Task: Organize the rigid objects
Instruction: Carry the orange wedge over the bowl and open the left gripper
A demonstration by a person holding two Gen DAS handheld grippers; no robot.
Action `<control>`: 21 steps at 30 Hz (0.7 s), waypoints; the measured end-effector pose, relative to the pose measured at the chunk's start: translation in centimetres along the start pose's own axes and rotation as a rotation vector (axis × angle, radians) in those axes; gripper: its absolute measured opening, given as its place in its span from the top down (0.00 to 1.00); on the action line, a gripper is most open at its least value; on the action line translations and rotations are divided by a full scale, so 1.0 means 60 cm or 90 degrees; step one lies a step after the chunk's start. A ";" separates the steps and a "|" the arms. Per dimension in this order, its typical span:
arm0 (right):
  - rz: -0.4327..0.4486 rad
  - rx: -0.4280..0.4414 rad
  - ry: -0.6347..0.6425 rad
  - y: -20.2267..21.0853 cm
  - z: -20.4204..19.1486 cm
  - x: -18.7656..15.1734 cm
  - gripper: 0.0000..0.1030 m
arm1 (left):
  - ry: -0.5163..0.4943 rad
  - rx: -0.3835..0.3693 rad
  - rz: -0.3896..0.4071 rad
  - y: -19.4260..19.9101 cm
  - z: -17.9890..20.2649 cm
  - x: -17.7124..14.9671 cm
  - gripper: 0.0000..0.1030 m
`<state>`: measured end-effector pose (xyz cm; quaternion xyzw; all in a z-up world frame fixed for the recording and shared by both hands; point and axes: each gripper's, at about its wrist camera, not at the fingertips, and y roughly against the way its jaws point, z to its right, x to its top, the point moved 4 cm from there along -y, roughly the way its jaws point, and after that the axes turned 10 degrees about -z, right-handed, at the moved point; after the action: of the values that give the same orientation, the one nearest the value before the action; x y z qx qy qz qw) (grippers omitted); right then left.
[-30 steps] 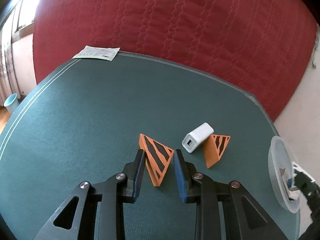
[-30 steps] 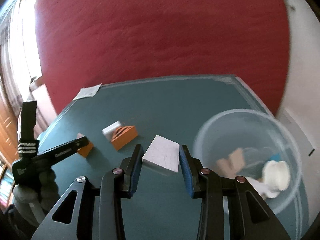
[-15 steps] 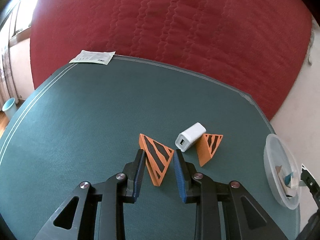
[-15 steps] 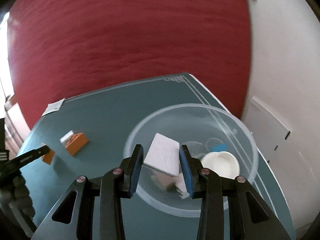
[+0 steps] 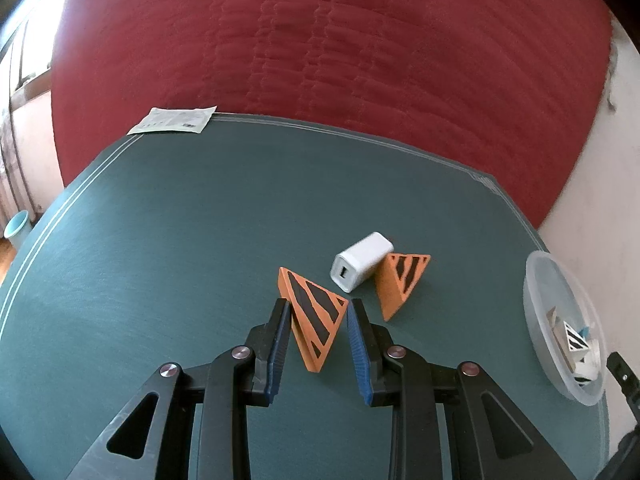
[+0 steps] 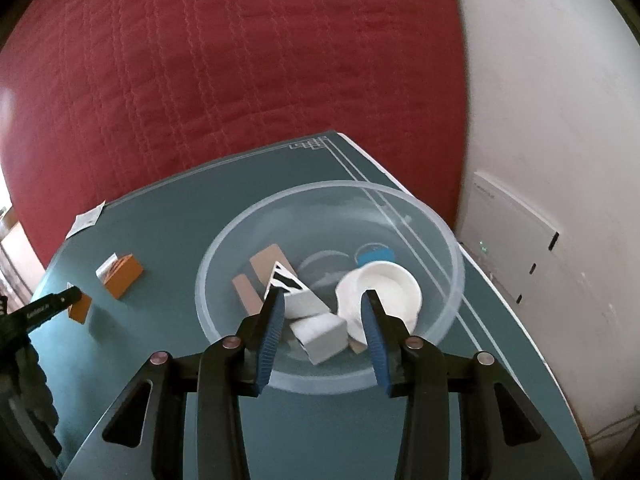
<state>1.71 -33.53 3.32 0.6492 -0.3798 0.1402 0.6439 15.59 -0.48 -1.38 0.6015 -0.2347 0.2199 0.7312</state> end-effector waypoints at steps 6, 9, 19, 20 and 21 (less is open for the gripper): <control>0.008 -0.002 -0.007 0.011 0.011 -0.010 0.59 | -0.030 -0.001 -0.006 -0.002 0.028 -0.009 0.70; 0.010 -0.002 -0.010 0.013 0.017 -0.016 0.57 | -0.044 -0.001 -0.012 -0.004 0.044 -0.016 0.70; 0.022 -0.001 -0.005 0.015 0.031 -0.027 0.56 | -0.089 -0.025 -0.031 -0.016 0.120 -0.027 0.70; 0.022 0.000 -0.003 0.015 0.032 -0.029 0.56 | -0.097 -0.027 -0.031 -0.017 0.131 -0.027 0.70; 0.022 0.001 -0.001 0.014 0.034 -0.030 0.55 | -0.108 -0.029 -0.030 -0.018 0.145 -0.028 0.70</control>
<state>-0.67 -34.80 2.44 0.6430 -0.3917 0.1508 0.6406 14.23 -9.26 -1.76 0.6068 -0.2863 0.1458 0.7271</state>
